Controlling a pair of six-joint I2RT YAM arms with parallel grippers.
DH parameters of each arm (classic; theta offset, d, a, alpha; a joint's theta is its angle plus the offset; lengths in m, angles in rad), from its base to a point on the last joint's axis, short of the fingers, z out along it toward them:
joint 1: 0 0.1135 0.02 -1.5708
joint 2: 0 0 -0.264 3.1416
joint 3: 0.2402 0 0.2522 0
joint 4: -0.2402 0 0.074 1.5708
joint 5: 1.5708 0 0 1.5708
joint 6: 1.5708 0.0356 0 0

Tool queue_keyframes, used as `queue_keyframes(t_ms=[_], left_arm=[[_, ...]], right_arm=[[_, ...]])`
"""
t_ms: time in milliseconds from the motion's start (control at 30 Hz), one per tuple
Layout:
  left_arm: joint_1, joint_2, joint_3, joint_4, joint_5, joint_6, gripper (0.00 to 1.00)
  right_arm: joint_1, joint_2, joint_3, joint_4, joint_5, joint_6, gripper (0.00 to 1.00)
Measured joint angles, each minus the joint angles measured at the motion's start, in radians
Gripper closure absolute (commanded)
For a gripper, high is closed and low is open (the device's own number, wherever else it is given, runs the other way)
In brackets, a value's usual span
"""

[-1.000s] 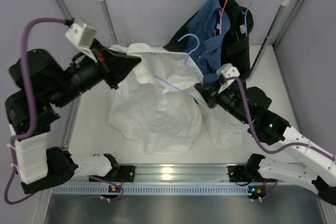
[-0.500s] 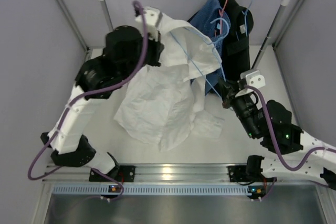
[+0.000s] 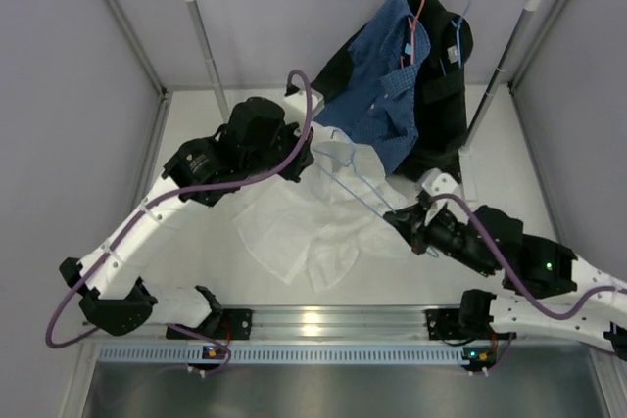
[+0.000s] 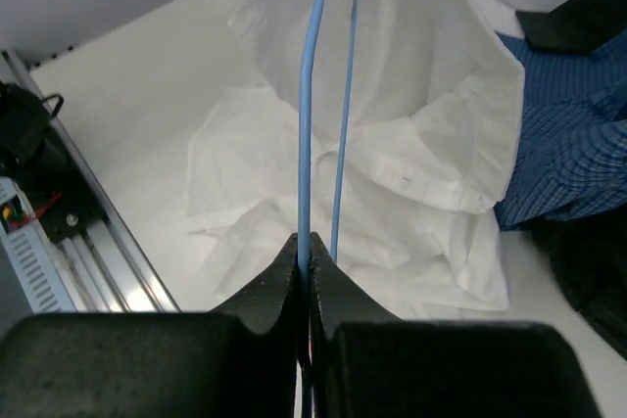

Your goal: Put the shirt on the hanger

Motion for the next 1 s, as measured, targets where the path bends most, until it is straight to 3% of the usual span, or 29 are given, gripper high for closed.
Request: queue_keyframes(t_ms=[100, 367, 567, 733, 867, 1000], left_arm=[[0.0, -0.062, -0.061, 0.001, 0.025, -0.006, 1.0], [0.0, -0.132, -0.144, -0.013, 0.175, 0.045, 1.0], [-0.008, -0.145, -0.147, -0.035, 0.238, 0.085, 1.0], [-0.011, -0.181, -0.114, -0.057, 0.026, 0.076, 1.0], [-0.01, -0.214, -0.084, -0.059, -0.197, 0.053, 1.0], [-0.01, -0.223, -0.056, -0.06, -0.332, 0.047, 1.0]], right_arm=[[-0.035, 0.082, -0.005, -0.018, -0.059, -0.005, 1.0], [-0.361, 0.227, -0.004, 0.006, -0.396, -0.116, 1.0], [-0.379, 0.398, 0.109, 0.048, -0.586, -0.265, 1.0], [-0.425, 0.483, 0.126, 0.111, -0.705, -0.326, 1.0], [-0.446, 0.424, 0.031, 0.255, -0.731, -0.301, 1.0], [-0.446, 0.333, -0.073, 0.36, -0.726, -0.256, 1.0]])
